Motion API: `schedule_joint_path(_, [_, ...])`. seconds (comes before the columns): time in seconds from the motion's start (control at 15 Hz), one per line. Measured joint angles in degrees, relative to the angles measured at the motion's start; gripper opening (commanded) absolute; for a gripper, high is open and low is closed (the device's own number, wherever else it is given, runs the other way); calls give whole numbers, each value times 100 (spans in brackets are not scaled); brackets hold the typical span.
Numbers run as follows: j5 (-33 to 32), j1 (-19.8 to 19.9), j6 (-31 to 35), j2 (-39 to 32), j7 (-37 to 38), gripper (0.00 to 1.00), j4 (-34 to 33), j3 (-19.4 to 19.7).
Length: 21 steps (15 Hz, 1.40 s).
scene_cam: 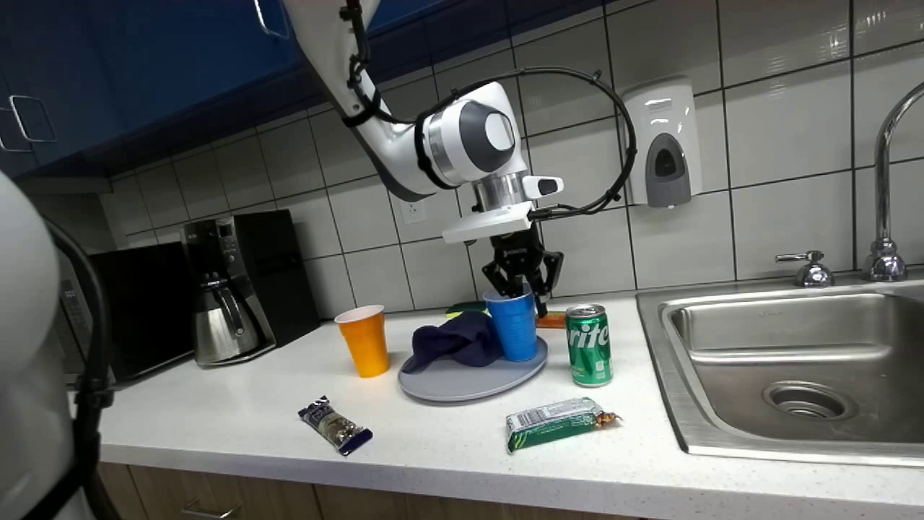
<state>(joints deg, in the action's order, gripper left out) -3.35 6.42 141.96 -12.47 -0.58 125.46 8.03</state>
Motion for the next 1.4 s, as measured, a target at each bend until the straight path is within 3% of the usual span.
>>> schedule_joint_path(1.4, [636, 89, 13, 135, -414, 1, -148, -71])
